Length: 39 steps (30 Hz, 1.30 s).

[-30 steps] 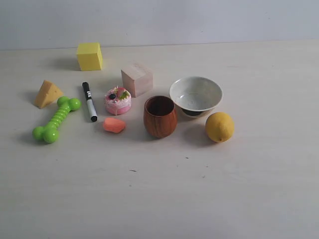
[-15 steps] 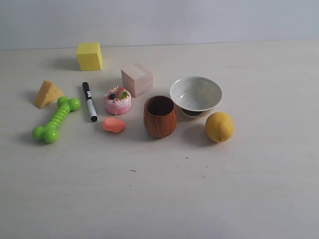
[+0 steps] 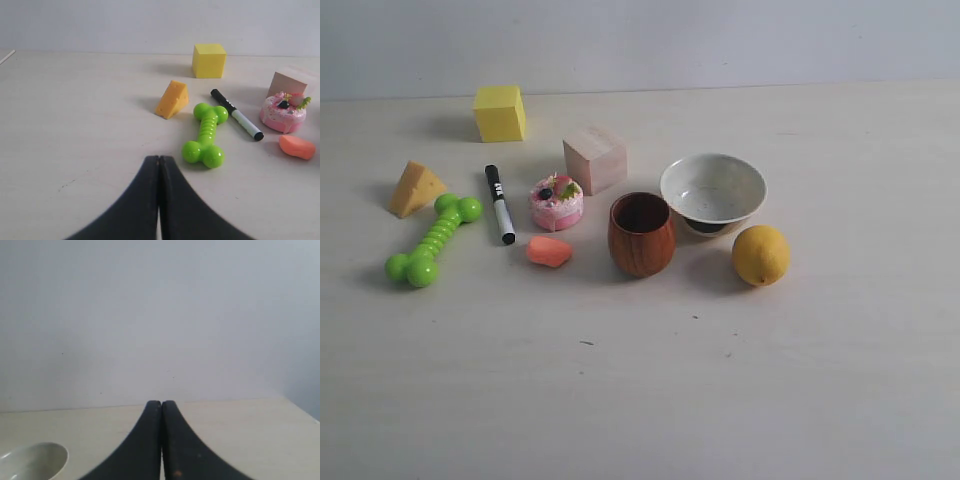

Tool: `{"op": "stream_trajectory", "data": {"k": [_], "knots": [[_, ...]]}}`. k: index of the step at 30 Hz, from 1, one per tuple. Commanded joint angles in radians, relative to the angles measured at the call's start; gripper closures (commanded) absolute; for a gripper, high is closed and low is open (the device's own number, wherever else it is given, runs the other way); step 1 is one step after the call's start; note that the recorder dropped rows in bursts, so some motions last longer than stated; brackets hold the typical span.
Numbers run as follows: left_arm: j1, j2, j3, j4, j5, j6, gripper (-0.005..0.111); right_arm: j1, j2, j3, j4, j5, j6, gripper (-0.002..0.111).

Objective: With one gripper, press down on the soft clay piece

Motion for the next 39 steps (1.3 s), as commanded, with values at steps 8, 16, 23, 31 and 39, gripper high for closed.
{"op": "stream_trajectory", "data": {"k": [8,16,23,31,39], "knots": [[-0.006,-0.002,0.003,-0.012,-0.011,0.0,0.107,-0.005,-0.006,0.004,0.0,-0.291,0.156,0.108],[-0.006,-0.002,0.003,-0.012,-0.011,0.0,0.107,-0.005,-0.006,-0.019,-0.053,-0.359,0.186,0.108],[-0.006,-0.002,0.003,-0.012,-0.011,0.0,0.107,-0.005,-0.006,-0.152,-0.18,-0.182,0.19,0.108],[-0.006,-0.002,0.003,-0.012,-0.011,0.0,0.107,-0.005,0.07,-0.391,-0.241,0.133,0.153,0.108],[-0.006,-0.002,0.003,-0.012,-0.011,0.0,0.107,-0.005,0.271,-0.604,-0.065,0.324,-0.092,0.108]]}}
